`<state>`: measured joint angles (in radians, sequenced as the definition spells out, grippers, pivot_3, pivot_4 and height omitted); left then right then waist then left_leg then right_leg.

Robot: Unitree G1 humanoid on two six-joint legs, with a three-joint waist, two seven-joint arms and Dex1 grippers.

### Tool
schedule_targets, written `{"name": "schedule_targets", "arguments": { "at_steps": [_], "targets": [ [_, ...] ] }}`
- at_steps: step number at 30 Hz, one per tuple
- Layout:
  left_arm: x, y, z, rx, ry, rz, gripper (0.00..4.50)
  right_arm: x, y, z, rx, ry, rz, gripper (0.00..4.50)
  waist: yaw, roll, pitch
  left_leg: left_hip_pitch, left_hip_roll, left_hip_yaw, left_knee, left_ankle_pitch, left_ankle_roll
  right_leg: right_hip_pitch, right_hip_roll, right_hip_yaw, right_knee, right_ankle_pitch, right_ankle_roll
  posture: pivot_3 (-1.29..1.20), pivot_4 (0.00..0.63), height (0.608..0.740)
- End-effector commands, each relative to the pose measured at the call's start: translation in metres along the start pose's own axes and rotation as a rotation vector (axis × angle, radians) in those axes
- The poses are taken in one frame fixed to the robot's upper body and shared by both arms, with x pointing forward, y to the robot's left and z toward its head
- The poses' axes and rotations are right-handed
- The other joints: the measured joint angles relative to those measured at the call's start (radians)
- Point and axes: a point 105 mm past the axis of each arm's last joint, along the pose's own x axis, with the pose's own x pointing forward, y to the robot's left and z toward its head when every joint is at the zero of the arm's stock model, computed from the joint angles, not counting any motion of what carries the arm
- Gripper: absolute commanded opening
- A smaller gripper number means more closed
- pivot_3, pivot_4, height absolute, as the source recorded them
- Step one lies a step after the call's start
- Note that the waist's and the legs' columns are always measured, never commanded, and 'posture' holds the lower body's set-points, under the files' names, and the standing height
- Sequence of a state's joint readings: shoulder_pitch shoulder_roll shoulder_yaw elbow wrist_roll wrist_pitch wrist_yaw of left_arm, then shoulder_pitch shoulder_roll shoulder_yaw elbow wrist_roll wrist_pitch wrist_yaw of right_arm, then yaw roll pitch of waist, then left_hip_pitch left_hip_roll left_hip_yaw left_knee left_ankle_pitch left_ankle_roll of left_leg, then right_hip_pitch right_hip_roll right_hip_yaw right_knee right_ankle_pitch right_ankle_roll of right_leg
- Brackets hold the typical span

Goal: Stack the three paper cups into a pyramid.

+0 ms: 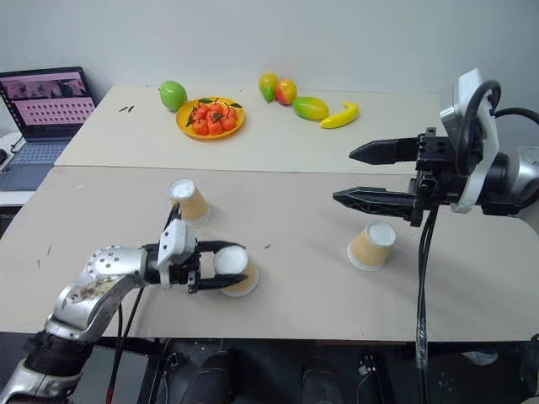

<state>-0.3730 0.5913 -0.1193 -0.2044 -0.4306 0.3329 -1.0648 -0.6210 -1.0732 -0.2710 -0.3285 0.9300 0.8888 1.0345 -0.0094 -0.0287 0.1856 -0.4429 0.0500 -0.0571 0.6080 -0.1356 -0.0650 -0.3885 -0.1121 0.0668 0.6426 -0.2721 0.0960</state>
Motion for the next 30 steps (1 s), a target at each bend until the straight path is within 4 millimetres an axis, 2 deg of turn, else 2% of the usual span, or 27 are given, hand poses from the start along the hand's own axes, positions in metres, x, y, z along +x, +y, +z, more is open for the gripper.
{"name": "schedule_targets", "arguments": {
  "at_steps": [1, 10, 13, 17, 22, 28, 30],
  "targets": [
    [0.026, 0.01, 0.017, 0.041, -0.061, -0.032, 2.5, -0.004, 0.004, 0.011, -0.042, -0.034, -0.019, 4.5, 0.003, 0.0, 0.0, 0.0, 0.0, 0.0, 0.0, 0.0, 0.0, 0.0, 0.0, 0.0, 0.0, 0.0, 0.0, 0.0, 0.15, 0.732],
    [0.093, 0.015, 0.037, 0.08, -0.123, -0.157, 2.5, -0.006, 0.01, 0.01, -0.04, -0.049, -0.066, 4.5, -0.005, 0.0, 0.0, -0.001, -0.001, -0.001, 0.0, 0.0, 0.001, 0.0, 0.0, 0.0, 0.001, 0.0, 0.001, 0.0, 0.15, 0.732],
    [0.108, 0.02, 0.033, 0.096, -0.104, -0.178, 2.5, -0.007, 0.014, 0.009, -0.037, -0.057, -0.088, 4.5, -0.003, 0.0, 0.0, -0.001, -0.001, -0.001, 0.001, 0.0, 0.001, 0.0, 0.0, 0.0, 0.0, 0.0, 0.001, 0.0, 0.15, 0.732],
    [0.114, 0.029, 0.011, 0.112, -0.039, -0.174, 2.5, -0.009, 0.018, 0.009, -0.032, -0.06, -0.119, 4.5, -0.009, 0.0, 0.0, -0.001, -0.001, -0.001, 0.001, 0.0, 0.001, 0.0, 0.0, 0.0, 0.0, 0.0, 0.001, 0.0, 0.15, 0.732],
    [0.115, 0.03, -0.014, 0.135, 0.022, -0.193, 2.5, -0.011, 0.02, 0.009, -0.03, -0.062, -0.138, 4.5, -0.005, 0.0, 0.0, -0.001, -0.001, -0.001, 0.001, 0.0, 0.001, 0.0, 0.0, 0.001, 0.0, 0.0, 0.001, 0.0, 0.15, 0.732],
    [0.115, 0.031, -0.027, 0.131, 0.036, -0.187, 2.5, -0.012, 0.021, 0.01, -0.028, -0.061, -0.143, 4.5, -0.005, 0.001, -0.001, 0.001, -0.001, -0.001, 0.001, 0.0, 0.001, 0.002, 0.0, 0.001, 0.0, 0.0, 0.002, 0.0, 0.15, 0.732],
    [0.116, 0.032, -0.027, 0.122, 0.026, -0.173, 3.46, -0.011, 0.021, 0.01, -0.026, -0.061, -0.14, 4.5, -0.005, 0.001, -0.001, 0.002, -0.001, -0.001, 0.002, 0.0, 0.001, 0.003, 0.0, 0.001, 0.0, 0.0, 0.002, 0.0, 0.15, 0.732]
  ]
}}
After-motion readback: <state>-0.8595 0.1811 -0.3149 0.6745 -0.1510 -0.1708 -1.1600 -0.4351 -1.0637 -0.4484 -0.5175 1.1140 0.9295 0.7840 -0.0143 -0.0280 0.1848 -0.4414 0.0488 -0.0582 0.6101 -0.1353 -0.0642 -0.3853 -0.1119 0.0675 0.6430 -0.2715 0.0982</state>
